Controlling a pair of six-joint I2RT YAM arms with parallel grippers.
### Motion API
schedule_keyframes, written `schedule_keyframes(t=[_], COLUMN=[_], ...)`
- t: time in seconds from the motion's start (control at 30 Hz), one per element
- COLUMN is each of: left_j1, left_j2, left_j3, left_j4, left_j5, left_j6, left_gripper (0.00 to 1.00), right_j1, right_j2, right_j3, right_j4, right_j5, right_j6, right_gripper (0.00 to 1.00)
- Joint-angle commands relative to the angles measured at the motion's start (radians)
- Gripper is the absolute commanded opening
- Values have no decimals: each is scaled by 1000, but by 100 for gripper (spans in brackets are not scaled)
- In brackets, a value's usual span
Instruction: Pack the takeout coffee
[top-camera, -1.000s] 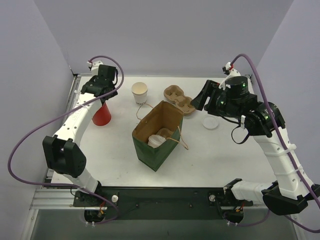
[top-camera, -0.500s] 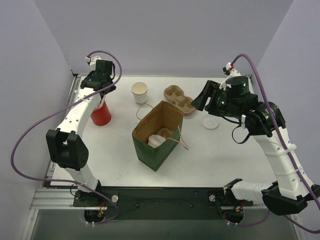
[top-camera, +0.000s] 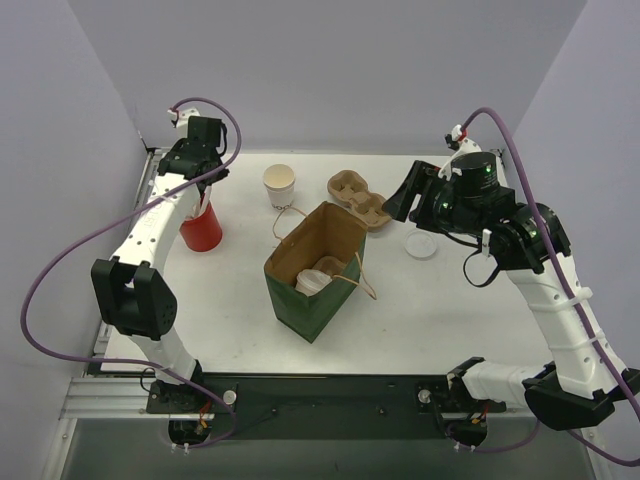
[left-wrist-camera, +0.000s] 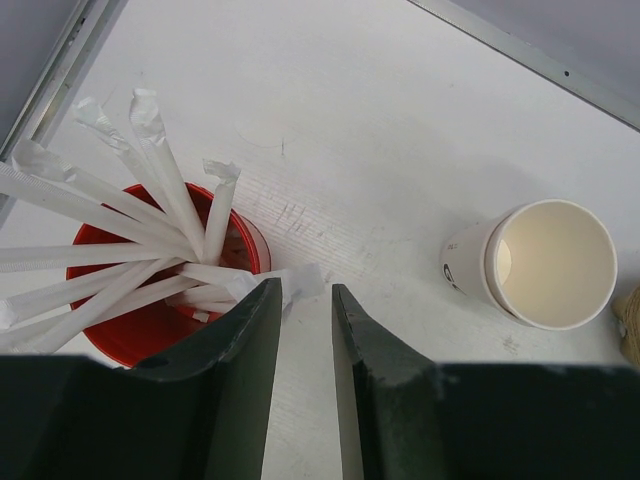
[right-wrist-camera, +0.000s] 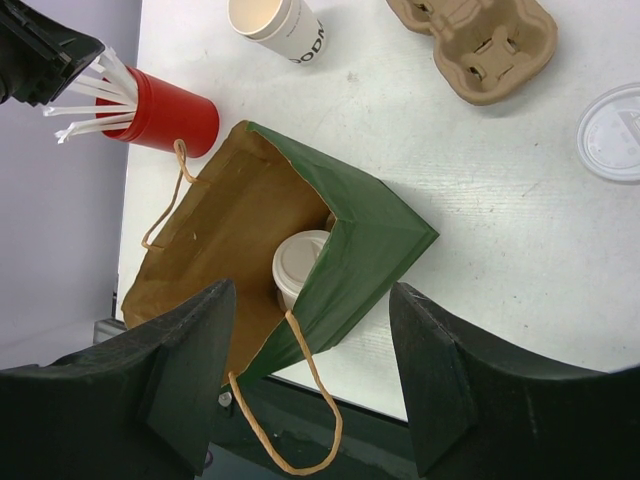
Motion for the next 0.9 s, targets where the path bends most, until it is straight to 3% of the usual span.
schedule_keyframes(t=[0.0,0.37,0.5,0.7,0.87], left_j1=[12,21,23,21,23], left_j2=[-28,-31,-39,-62,-119], left_j3=[4,-36,-36,-19,-19], left_j4=[19,28,29,23,10], left_j5=[5,16,16,17,8], left_j6=[14,11,12,38,52], left_gripper=[36,33,25,1,0], right_j1=[-4,-4,-4,-4,-2], right_j2=[8,3,3,5,9], right_j3=[-4,-15,-17,-17,-17], right_j4=[-5,-4,-2,-2,-2], right_j5=[-6,-4,-3,-6,-9], right_j6=[-3,2,1,1,1], right_gripper=[58,58,58,58,58])
